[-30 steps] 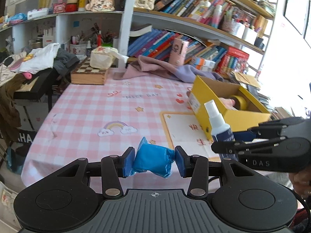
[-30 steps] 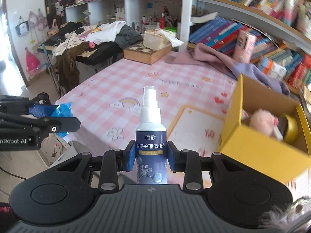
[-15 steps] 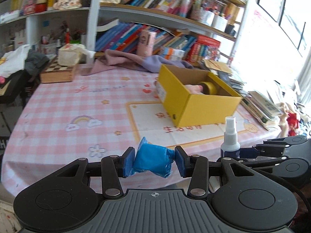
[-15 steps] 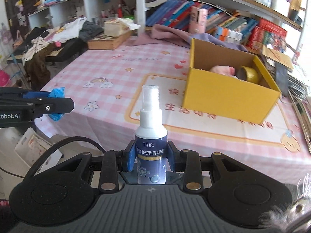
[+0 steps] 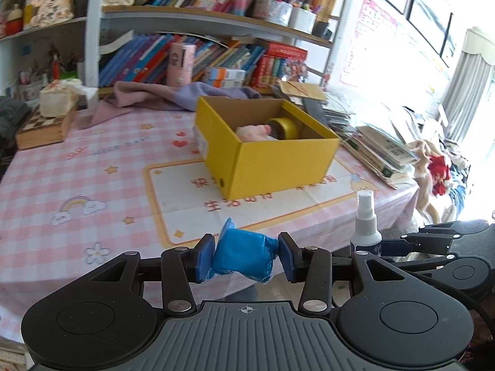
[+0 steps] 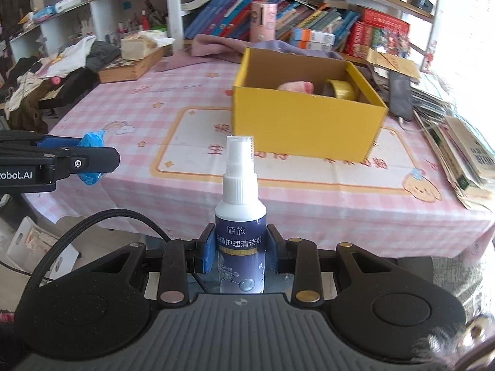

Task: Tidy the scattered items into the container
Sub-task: 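Lift the blue packet and spray bottle and carry them over the yellow box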

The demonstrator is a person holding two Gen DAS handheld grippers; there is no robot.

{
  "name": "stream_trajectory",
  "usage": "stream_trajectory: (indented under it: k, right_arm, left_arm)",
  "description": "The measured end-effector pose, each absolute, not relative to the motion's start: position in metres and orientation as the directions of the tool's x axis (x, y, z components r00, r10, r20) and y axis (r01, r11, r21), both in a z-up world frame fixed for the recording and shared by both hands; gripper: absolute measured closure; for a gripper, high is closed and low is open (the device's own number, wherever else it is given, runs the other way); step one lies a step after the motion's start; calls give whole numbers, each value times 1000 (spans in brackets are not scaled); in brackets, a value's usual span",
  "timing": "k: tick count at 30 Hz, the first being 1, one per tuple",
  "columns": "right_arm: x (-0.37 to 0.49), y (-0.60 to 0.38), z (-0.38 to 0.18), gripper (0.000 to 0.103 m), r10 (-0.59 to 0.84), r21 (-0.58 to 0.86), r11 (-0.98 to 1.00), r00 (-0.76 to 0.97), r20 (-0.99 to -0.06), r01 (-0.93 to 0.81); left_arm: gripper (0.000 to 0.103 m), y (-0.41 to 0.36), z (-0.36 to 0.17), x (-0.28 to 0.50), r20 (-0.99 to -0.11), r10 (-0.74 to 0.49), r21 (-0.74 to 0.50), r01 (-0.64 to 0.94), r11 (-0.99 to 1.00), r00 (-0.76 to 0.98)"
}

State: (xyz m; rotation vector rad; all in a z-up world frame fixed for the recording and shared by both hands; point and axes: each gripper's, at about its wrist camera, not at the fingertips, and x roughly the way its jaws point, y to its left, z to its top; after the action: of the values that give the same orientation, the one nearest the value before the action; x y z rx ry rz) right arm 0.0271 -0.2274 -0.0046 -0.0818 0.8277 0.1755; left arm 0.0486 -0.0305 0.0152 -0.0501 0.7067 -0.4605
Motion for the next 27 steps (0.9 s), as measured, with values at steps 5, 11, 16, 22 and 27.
stream_trajectory:
  k: [5,11,16,22,27]
  right_arm:
    - [20,-249,-5,72,83,-8,991,667,-740,-132]
    - [16,-271,-6,72,43,-8,997,670,-741,-72]
    - [17,-283,-5,72,24,-6,999,672,-740,-43]
    - [30,-295,-4,72,12,-4,1000,679,-734,-22]
    - [54,-307,-2,72,13,3,1000,692,-722,-15]
  left_arm:
    - [60,-52,13,54,-617,-459,-205,433,878,639]
    - [60,-74,11,62,-620,-490,-207,475,855,613]
    - [60,-88,11,70,-621,-509,-202,505,839,596]
    - [60,-101,12,84,-617,-523,-195,530,826,588]
    - [60,-111,15,105,-606,-523,-183,535,825,599]
